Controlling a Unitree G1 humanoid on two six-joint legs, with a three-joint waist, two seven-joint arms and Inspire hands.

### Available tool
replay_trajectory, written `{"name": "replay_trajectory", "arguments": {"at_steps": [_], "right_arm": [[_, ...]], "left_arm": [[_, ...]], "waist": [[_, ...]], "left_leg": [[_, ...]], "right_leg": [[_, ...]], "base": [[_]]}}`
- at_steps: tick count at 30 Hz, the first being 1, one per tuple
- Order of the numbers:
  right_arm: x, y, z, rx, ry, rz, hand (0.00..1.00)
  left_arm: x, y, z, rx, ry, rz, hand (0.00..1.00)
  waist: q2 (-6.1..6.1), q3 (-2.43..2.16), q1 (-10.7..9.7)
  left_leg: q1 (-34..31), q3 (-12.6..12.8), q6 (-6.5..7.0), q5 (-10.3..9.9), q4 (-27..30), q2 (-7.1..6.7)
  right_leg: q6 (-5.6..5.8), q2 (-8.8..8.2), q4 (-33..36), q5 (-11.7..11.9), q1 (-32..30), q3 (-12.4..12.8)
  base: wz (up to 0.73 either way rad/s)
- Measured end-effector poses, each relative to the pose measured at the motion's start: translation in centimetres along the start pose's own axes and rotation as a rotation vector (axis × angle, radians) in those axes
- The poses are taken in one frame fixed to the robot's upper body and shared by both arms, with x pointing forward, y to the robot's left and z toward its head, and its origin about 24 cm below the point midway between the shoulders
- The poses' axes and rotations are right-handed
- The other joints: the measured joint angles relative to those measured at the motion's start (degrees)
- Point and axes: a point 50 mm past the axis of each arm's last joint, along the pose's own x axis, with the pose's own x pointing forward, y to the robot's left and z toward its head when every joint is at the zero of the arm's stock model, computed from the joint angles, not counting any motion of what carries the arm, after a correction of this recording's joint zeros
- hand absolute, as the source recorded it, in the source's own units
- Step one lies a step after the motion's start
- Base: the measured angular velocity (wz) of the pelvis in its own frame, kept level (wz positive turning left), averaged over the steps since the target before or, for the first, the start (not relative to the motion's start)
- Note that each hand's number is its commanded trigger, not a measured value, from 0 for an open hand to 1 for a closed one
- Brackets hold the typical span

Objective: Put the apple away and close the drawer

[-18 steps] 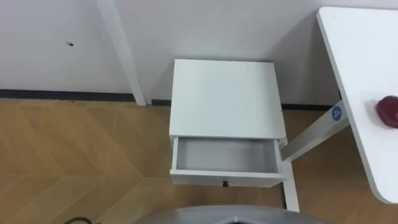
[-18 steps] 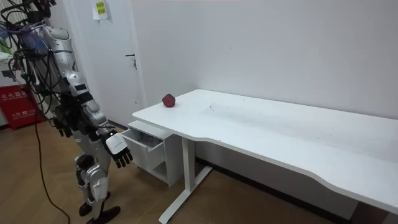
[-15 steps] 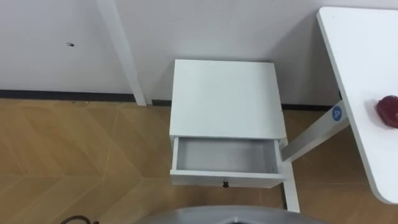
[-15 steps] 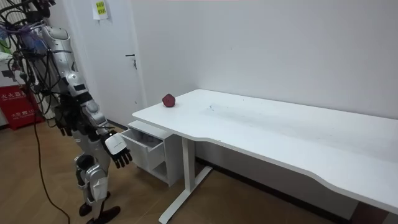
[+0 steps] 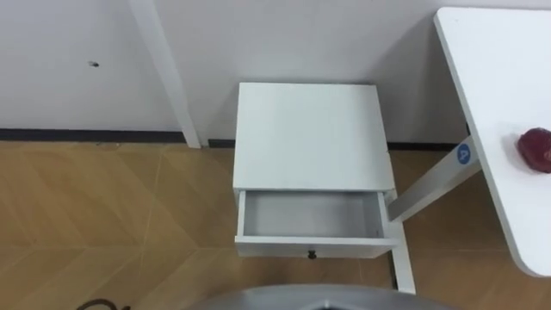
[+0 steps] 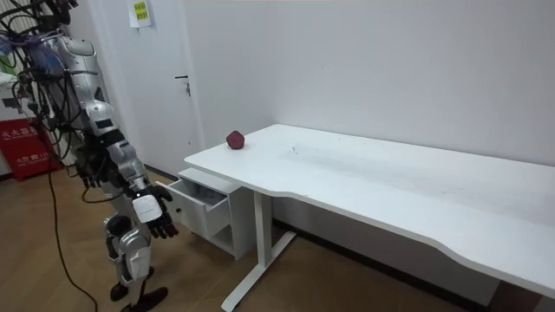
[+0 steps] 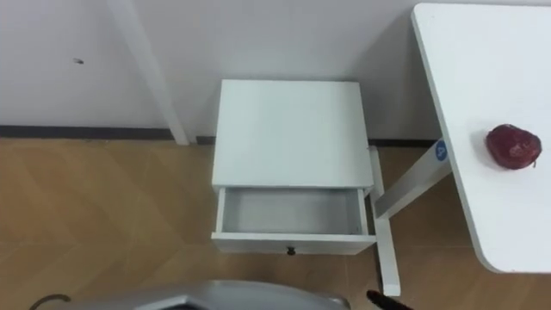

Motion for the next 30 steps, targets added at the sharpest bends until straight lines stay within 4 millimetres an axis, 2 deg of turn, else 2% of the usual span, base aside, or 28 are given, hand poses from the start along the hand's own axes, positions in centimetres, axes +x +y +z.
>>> {"name": "replay_trajectory", "arguments": {"at_steps": [2,5,9,11,13,15,19,22,26,27,28,30], "right_arm": [[0.0,-0.4,0.7,0.299,0.002,-0.022,0.0],[0.0,-1.2,1.4,0.576,-0.006,-0.055,0.0],[0.0,-1.3,2.5,0.765,-0.023,-0.081,0.0],[-0.1,-1.2,3.2,0.856,-0.029,-0.093,0.0],[-0.5,-0.7,5.0,0.966,-0.059,-0.071,0.0],[-0.9,-0.1,6.6,1.003,-0.092,-0.049,0.0],[-2.7,0.5,11.1,1.081,-0.202,-0.003,0.0],[-4.3,0.2,14.3,1.116,-0.302,0.006,0.0],[-7.2,-0.4,18.2,1.093,-0.488,-0.008,0.0],[-8.2,-0.5,19.2,1.094,-0.547,-0.012,0.0],[-9.2,-0.6,19.9,1.051,-0.623,-0.037,0.0],[-10.9,-0.5,21.0,0.981,-0.748,-0.087,0.0]], "left_arm": [[0.0,0.4,-0.3,-0.029,0.009,0.017,0.0],[0.0,0.8,-0.4,-0.071,0.005,0.041,0.0],[0.2,1.3,0.1,-0.105,-0.017,0.057,0.0],[0.2,1.5,0.2,-0.104,-0.023,0.062,0.0],[0.3,1.8,0.4,-0.116,-0.028,0.066,0.0],[0.4,2.4,0.7,-0.104,-0.04,0.077,0.0],[0.2,3.5,0.8,-0.109,-0.072,0.109,0.0],[0.1,4.2,0.8,-0.105,-0.098,0.131,0.0],[0.0,4.6,1.1,-0.106,-0.122,0.144,0.0],[0.0,4.7,1.3,-0.109,-0.134,0.146,0.0],[0.0,4.6,1.3,-0.107,-0.136,0.145,0.0],[0.0,4.5,1.4,-0.107,-0.137,0.142,0.0]], "waist": [[-0.09,-0.14,-1.3],[-0.27,-0.1,-2.6],[-0.68,-0.12,-3.1],[-1.29,-0.29,-4.2],[-1.36,-0.29,-4.4],[-1.89,-0.24,-4.6],[-2.8,-0.31,-5.7],[-3.34,-0.16,-6.0],[-3.14,-0.28,-6.2],[-3.24,-0.36,-6.2],[-3.2,-0.66,-6.4],[-3.28,-0.55,-6.2]], "left_leg": [[0.0,0.6,0.01,0.0,-0.1,0.06],[0.0,1.0,0.03,0.0,-0.2,0.1],[-0.2,1.8,0.0,-0.2,-0.2,0.27],[-0.4,1.9,0.0,-0.2,0.0,0.3],[-1.0,2.7,0.01,-0.2,0.2,0.63],[-1.8,3.0,0.01,-0.2,0.7,0.69],[-2.0,3.2,0.02,-0.2,0.7,0.76],[-2.1,3.2,0.01,-0.2,0.6,0.82],[-3.0,3.2,0.01,-0.2,0.6,0.81],[-3.5,3.2,0.02,-0.1,0.6,0.8],[-4.0,3.2,0.01,-0.1,0.8,0.78],[-4.5,3.1,-0.02,-0.1,0.9,0.79]], "right_leg": [[0.0,0.0,0.1,0.0,-0.1,0.3],[0.0,0.04,0.1,0.0,-0.2,0.7],[0.02,0.13,0.4,0.0,-1.1,0.8],[0.03,0.14,0.7,0.0,-1.2,0.9],[0.02,0.33,2.0,0.0,-2.3,1.5],[0.02,0.32,2.2,0.0,-3.0,1.8],[0.03,0.36,2.1,0.0,-3.5,1.8],[0.04,0.43,2.1,0.0,-3.3,1.9],[0.13,0.45,2.0,0.1,-4.2,1.8],[0.15,0.41,2.0,0.1,-4.6,1.7],[0.16,0.42,2.0,0.1,-5.0,1.7],[0.16,0.48,2.0,0.1,-5.4,1.7]], "base": [[-0.14],[-0.09],[-0.17],[0.0],[-0.14],[-0.1],[-0.02],[0.0],[0.0],[0.0],[0.0],[0.0]]}}
